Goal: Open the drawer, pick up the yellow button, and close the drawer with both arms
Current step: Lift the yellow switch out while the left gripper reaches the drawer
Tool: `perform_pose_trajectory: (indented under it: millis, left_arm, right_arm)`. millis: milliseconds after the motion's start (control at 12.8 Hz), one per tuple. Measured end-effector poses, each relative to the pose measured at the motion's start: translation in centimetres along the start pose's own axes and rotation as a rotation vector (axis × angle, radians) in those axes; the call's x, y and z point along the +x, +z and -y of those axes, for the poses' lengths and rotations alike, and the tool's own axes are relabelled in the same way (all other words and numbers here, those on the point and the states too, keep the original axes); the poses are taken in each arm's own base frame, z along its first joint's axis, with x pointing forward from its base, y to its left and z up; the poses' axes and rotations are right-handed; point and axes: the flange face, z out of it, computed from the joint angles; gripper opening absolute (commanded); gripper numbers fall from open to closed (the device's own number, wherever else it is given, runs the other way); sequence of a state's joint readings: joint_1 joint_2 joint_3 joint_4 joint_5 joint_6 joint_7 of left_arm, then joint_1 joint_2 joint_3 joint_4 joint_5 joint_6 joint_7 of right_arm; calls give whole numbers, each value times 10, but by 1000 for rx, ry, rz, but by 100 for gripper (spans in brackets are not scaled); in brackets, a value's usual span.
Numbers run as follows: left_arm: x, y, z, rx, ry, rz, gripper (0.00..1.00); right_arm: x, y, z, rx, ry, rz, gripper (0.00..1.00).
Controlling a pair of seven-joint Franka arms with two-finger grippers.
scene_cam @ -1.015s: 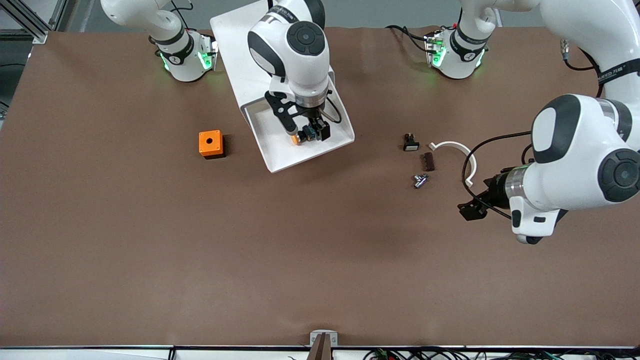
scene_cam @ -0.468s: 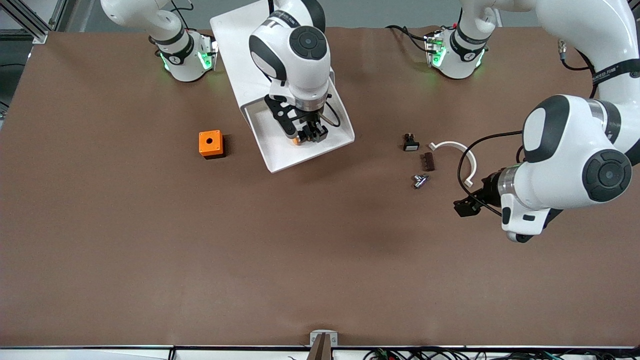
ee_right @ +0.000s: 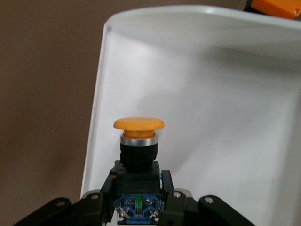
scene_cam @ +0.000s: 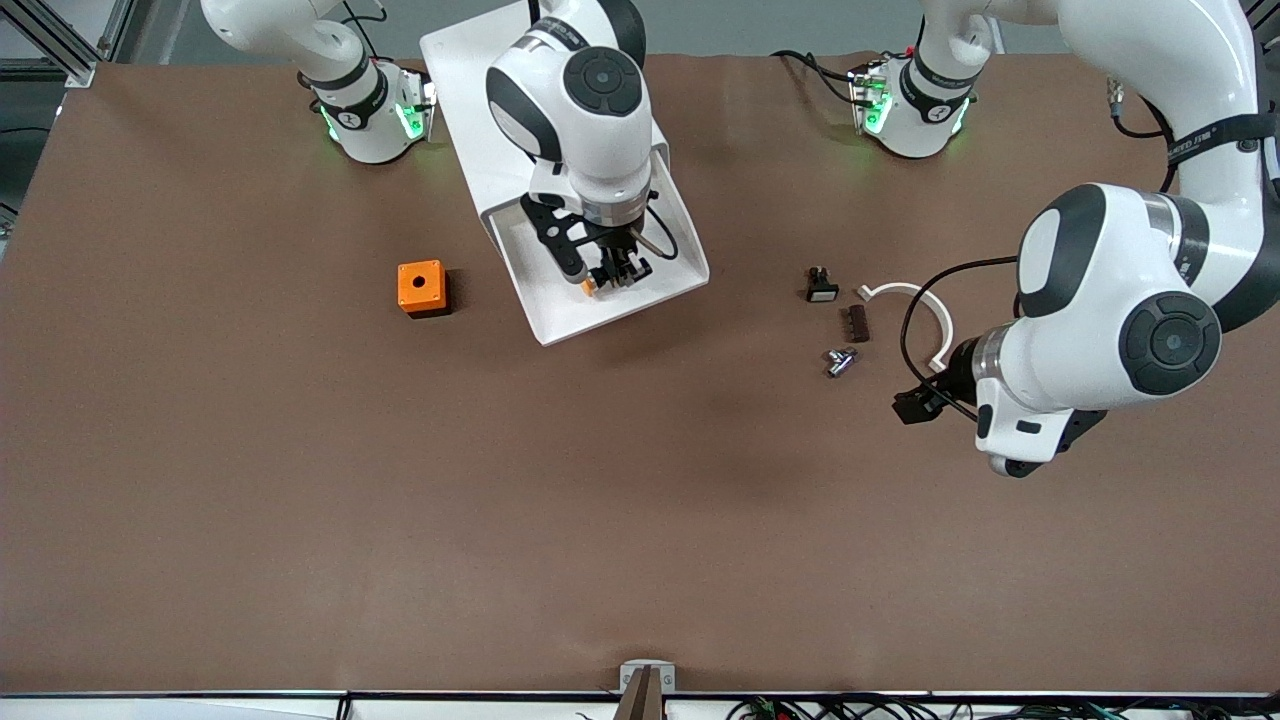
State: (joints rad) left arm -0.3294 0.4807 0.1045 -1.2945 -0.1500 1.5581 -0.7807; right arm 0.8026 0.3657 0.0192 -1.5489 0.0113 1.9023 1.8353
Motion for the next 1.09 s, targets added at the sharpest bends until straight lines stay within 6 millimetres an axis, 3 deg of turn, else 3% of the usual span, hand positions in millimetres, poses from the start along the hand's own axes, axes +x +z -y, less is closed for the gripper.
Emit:
perform_pose_trajectory:
  millis: [156,234,390,546,702,859,937,1093]
  left_arm:
    - [-7,1,-5,-2,30,4,100]
    - [-13,5,-11,-7,48,4,100]
    - [-34,18,-36,-26,107,-8,100]
    - [-62,30,-67,-57,174,-31,100]
    - [-91,48,-101,-94,236,-59,100]
    - [-117,74,-133,-115,280,-82,100]
    - [-133,90,-148,-119,278,-86,100]
    - [-170,119,-177,-130,217,-88,100]
  right_arm:
    - [45,-41,11,-21,-43,60,0]
    - [79,-58,14,-29,-90,79,0]
    - [168,-78,9,-61,-232,98,0]
    - [265,-81,-5,-79,-374,122,0]
    - [372,-69,-31,-91,-519,119,0]
    - [463,-45,-62,-103,-652,81,0]
    - [501,-28,-77,-100,-703,61,0]
    - [553,13,-102,-113,-773,17,0]
